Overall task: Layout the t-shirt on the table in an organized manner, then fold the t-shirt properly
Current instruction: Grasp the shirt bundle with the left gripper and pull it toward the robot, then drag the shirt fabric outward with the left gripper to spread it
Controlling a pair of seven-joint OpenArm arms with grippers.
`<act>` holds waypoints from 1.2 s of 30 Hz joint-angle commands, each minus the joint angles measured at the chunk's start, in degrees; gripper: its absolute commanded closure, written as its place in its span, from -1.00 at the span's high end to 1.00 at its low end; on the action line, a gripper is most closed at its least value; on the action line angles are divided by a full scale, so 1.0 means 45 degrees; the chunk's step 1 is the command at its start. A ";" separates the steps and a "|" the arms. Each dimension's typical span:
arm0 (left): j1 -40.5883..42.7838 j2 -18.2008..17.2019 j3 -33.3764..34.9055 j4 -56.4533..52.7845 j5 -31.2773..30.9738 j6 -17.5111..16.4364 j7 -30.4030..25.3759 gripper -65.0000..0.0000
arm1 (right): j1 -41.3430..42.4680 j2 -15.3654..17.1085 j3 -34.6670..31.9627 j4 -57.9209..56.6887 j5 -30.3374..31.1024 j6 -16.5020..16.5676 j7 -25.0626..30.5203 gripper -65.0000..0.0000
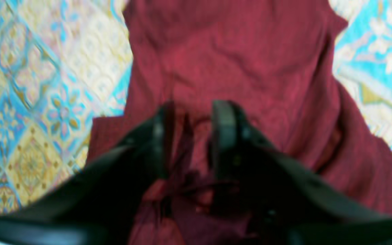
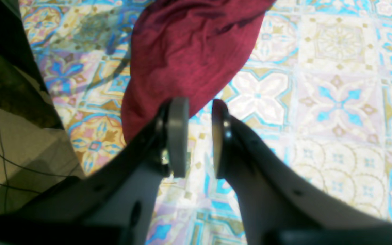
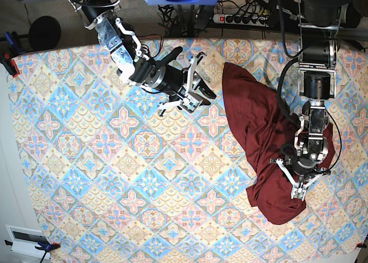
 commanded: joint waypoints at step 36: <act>0.0251 0.0442 -0.0128 0.4051 -0.1768 -0.0023 0.0295 -1.00 | 0.0121 -0.0038 0.0003 0.0266 0.0103 0.0043 0.0335 -0.64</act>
